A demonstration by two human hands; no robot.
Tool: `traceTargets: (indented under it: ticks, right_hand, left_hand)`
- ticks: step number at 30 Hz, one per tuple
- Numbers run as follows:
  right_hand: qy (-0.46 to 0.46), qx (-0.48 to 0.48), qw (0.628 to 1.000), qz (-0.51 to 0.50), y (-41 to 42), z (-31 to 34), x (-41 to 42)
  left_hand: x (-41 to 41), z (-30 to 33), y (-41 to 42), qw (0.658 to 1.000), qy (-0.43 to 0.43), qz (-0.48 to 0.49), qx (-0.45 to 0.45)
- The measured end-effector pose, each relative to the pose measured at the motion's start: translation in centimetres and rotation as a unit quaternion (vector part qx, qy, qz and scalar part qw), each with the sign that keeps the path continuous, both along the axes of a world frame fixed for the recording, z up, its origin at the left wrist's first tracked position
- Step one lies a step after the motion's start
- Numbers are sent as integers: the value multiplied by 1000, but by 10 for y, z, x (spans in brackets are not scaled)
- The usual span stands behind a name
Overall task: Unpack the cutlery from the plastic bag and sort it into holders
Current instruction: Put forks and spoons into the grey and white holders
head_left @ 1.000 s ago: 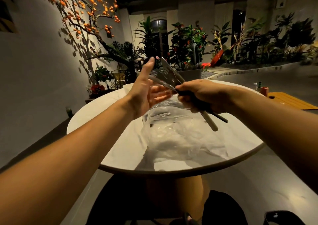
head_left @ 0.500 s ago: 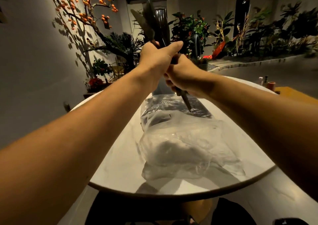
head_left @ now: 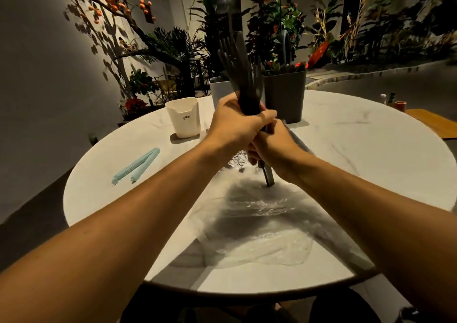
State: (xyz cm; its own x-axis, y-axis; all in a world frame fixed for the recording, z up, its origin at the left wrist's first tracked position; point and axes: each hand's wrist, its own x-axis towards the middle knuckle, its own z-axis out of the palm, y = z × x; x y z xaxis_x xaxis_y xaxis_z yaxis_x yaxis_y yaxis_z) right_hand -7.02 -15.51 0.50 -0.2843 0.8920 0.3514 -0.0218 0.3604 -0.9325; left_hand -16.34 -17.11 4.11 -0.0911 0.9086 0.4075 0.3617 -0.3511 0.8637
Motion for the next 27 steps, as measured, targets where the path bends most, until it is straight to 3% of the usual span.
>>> traceTargets:
  ticks: [4, 14, 20, 23, 27]
  right_hand:
    - [40, -5, 999, -33, -3, -9, -6]
    - [98, -38, 994, 10, -1, -23, 7]
    - [-7, 1, 1000, -26, -2, -23, 14]
    - [0, 13, 1000, -24, -1, -19, 12]
    - [7, -8, 1000, -5, 0, -25, 12]
  left_hand:
    - [6, -8, 2, 1000, -21, -8, 14]
    - [18, -25, 0, 1000, -8, -24, 0]
    - [19, -25, -1, 1000, -12, -5, 26]
    - [19, -22, 0, 998, -24, 9, 60]
    - [14, -30, 3, 999, 26, 21, -15]
